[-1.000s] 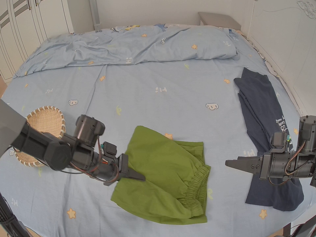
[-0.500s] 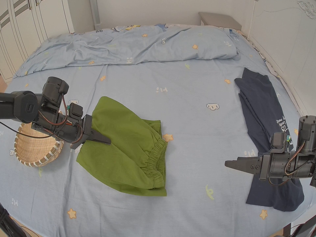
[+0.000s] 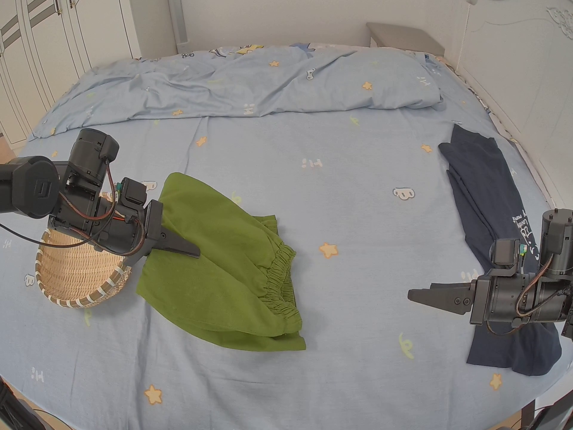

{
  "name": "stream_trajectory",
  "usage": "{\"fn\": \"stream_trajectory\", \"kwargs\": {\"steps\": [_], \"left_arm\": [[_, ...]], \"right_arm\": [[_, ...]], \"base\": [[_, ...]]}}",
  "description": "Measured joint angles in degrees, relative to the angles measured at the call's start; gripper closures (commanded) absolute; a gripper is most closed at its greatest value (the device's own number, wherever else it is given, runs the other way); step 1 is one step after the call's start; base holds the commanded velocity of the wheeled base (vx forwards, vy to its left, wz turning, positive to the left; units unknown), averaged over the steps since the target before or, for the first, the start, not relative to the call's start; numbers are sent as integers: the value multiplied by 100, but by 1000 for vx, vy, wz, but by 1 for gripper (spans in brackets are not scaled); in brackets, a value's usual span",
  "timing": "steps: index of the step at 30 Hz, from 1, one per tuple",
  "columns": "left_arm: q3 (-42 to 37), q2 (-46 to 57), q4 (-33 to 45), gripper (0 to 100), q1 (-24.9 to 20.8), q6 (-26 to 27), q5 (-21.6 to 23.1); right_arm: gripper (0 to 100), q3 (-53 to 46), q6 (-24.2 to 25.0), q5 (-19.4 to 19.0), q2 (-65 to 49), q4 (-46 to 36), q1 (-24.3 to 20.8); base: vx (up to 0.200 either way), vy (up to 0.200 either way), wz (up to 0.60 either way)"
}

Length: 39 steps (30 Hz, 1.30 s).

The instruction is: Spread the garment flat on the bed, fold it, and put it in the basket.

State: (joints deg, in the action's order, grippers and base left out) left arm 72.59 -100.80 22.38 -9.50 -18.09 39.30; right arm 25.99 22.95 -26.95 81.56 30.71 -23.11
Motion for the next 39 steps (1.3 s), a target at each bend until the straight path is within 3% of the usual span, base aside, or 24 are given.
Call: {"fn": "stream_trajectory", "kwargs": {"steps": [13,17,27,34,39], "left_arm": [[-57,54,13,100,-127,20,-2],[-154,72,-9,100,-293,74,-33],[-236,530,-165,100,-806,129,-868],[-306,1169,-594,100,-734,138,-986],[-457,1588,-1009,100,-364,118,-1040]], "right_arm": [[0,-15,-2,-2,85,13,10],[0,-24,-21,9,94,11,10],[0,-20,-46,156,96,13,66],[0,-17,-46,158,122,13,66],[0,-22,-44,161,135,18,66]], "base": [[0,200,0],[0,0,0],[0,0,0],[0,0,0],[0,0,0]]}}
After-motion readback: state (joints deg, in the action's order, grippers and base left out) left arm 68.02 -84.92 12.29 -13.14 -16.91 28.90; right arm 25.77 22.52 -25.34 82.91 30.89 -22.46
